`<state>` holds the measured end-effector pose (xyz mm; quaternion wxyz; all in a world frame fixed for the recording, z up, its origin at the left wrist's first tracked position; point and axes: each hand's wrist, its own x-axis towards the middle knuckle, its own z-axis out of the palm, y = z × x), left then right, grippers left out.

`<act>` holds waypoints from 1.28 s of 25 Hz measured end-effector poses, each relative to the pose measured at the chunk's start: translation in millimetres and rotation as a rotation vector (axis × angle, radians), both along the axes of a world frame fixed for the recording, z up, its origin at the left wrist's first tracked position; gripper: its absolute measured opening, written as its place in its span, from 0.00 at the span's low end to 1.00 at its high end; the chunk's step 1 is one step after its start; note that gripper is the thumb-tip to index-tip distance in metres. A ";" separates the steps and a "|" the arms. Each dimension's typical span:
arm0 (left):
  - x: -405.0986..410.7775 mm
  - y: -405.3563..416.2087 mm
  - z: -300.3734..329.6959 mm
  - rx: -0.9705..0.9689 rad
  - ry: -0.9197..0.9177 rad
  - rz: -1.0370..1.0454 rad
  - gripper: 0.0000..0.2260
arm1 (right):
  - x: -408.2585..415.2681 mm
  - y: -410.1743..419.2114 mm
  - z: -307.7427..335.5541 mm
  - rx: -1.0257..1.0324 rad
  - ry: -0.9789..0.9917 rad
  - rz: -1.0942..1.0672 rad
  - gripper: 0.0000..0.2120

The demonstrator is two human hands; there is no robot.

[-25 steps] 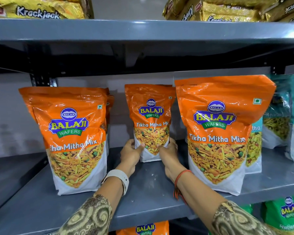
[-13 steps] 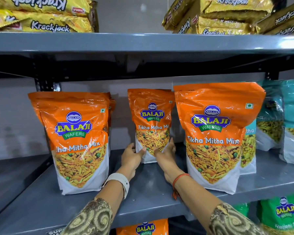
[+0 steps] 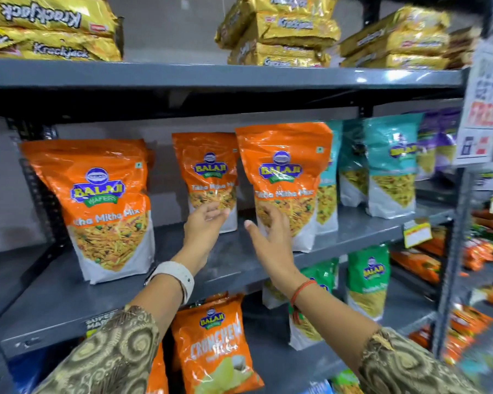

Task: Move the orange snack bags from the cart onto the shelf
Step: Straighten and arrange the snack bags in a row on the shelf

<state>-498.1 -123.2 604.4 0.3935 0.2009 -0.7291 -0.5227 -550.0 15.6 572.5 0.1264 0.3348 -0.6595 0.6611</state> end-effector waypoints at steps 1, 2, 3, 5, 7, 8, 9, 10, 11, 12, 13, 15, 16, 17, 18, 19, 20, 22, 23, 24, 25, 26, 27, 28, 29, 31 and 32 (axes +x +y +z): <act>-3.7 10.6 -1.0 0.009 -0.021 -0.045 0.19 | -6.3 14.8 -0.1 -0.019 -0.008 -0.049 0.23; -7.9 19.9 -3.0 0.012 -0.058 -0.090 0.20 | -14.7 28.8 -0.5 -0.027 -0.028 -0.087 0.25; -12.7 27.4 -5.7 0.006 -0.106 -0.134 0.23 | -24.3 42.4 -1.5 -0.013 -0.056 -0.115 0.27; -25.1 33.3 -13.8 -0.024 -0.217 -0.212 0.30 | -47.6 63.7 -5.4 0.097 -0.101 -0.150 0.35; -38.1 31.0 -24.2 -0.040 -0.302 -0.280 0.35 | -71.2 76.7 -10.7 0.251 -0.134 -0.161 0.43; -43.8 28.2 -29.3 -0.037 -0.328 -0.314 0.35 | -81.0 81.4 -13.7 0.319 -0.142 -0.150 0.45; -49.7 24.9 -33.2 -0.037 -0.341 -0.348 0.35 | -90.3 85.4 -16.2 0.385 -0.139 -0.129 0.45; -55.9 20.8 -36.8 -0.040 -0.348 -0.382 0.33 | -99.8 88.2 -18.7 0.453 -0.121 -0.110 0.42; -60.9 17.1 -39.2 -0.046 -0.354 -0.416 0.31 | -107.0 90.8 -21.7 0.517 -0.089 -0.107 0.38; -64.8 14.2 -40.4 -0.053 -0.355 -0.441 0.29 | -112.5 92.2 -25.0 0.558 -0.053 -0.115 0.34; -67.0 12.9 -40.9 -0.060 -0.351 -0.448 0.27 | -115.4 93.0 -28.7 0.580 -0.028 -0.120 0.33; -72.5 15.5 -43.7 -0.054 -0.308 -0.402 0.22 | -119.7 93.8 -32.0 0.591 -0.002 -0.123 0.32; -74.2 18.3 -45.7 -0.047 -0.275 -0.363 0.19 | -122.3 93.9 -32.1 0.591 0.013 -0.123 0.29; -74.6 21.2 -47.5 -0.047 -0.248 -0.329 0.16 | -124.4 93.5 -31.8 0.580 0.024 -0.108 0.27; -73.8 23.6 -48.1 -0.059 -0.228 -0.307 0.15 | -126.4 92.3 -30.8 0.561 0.026 -0.075 0.24; -71.7 24.9 -47.5 -0.075 -0.214 -0.292 0.15 | -127.1 91.0 -28.9 0.544 0.024 -0.036 0.23; -67.9 24.1 -45.6 -0.094 -0.206 -0.271 0.15 | -127.1 87.9 -26.0 0.530 0.029 -0.003 0.23; -55.6 20.3 -38.7 -0.113 -0.195 -0.215 0.16 | -126.5 77.6 -17.9 0.506 0.054 0.029 0.24; -47.5 17.0 -35.1 -0.104 -0.188 -0.184 0.15 | -125.6 69.9 -13.4 0.502 0.073 0.036 0.25; -38.2 12.5 -31.7 -0.095 -0.181 -0.154 0.14 | -123.8 60.1 -9.5 0.503 0.097 0.051 0.24; -27.7 6.7 -29.5 -0.093 -0.175 -0.124 0.13 | -120.4 48.8 -6.5 0.505 0.110 0.085 0.24; -17.4 0.3 -28.5 -0.101 -0.176 -0.092 0.13 | -116.4 37.2 -5.2 0.504 0.110 0.131 0.24; -7.2 -6.2 -28.5 -0.109 -0.179 -0.056 0.13 | -111.4 25.8 -4.7 0.509 0.103 0.173 0.25; 2.2 -12.6 -29.1 -0.111 -0.183 -0.020 0.14 | -107.2 14.8 -5.0 0.518 0.102 0.200 0.26; 9.9 -18.2 -29.9 -0.103 -0.189 0.015 0.15 | -103.5 5.2 -5.3 0.531 0.108 0.217 0.26; 20.9 -28.2 -32.2 -0.086 -0.216 0.083 0.17 | -97.3 -12.2 -5.5 0.546 0.109 0.251 0.27; 24.2 -32.1 -33.8 -0.081 -0.228 0.111 0.17 | -95.7 -19.7 -5.7 0.551 0.101 0.270 0.27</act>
